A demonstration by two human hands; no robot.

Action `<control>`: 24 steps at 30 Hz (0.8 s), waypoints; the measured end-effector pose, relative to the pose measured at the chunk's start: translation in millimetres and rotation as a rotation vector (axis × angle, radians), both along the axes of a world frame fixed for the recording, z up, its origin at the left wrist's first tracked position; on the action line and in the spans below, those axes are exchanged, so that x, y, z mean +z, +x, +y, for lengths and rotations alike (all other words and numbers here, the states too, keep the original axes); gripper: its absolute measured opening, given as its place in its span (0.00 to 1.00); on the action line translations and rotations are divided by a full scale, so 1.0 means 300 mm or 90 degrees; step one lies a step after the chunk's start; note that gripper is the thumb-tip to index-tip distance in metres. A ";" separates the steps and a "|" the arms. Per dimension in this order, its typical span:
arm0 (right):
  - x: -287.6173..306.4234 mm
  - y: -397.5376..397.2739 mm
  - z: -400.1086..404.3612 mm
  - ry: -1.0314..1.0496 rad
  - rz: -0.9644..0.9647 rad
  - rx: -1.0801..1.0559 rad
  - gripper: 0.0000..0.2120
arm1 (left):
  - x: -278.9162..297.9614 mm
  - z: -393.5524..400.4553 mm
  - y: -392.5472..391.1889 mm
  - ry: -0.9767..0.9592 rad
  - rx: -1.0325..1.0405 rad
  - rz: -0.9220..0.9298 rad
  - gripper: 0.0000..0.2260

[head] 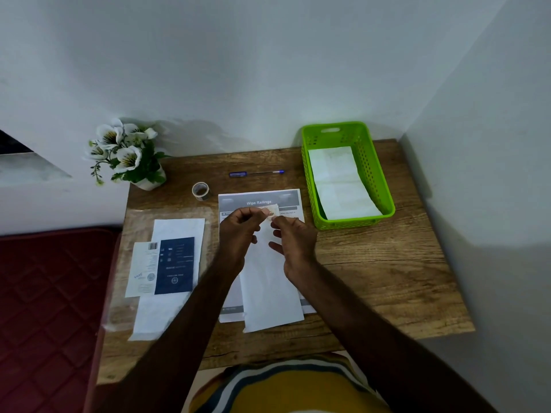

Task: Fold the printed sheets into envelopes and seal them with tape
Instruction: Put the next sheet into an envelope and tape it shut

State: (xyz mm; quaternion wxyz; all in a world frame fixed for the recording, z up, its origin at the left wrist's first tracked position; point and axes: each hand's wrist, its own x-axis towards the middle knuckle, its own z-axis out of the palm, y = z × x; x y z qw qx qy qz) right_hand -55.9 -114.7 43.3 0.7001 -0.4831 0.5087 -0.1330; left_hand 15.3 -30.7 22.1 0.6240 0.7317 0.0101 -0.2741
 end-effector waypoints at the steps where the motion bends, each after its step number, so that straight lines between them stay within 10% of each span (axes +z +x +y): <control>1: -0.005 -0.004 0.001 -0.001 0.002 0.000 0.06 | -0.005 0.003 0.003 0.009 -0.006 -0.004 0.08; 9: -0.034 -0.012 0.000 0.034 0.020 -0.014 0.05 | -0.015 0.010 0.033 0.122 -0.076 -0.099 0.11; 16: -0.053 0.045 -0.031 0.010 0.022 -0.090 0.07 | 0.008 -0.037 0.117 0.248 -0.193 -0.455 0.12; 24: -0.100 0.057 -0.042 0.058 0.021 -0.140 0.07 | -0.099 -0.028 0.126 0.282 -0.216 -0.328 0.12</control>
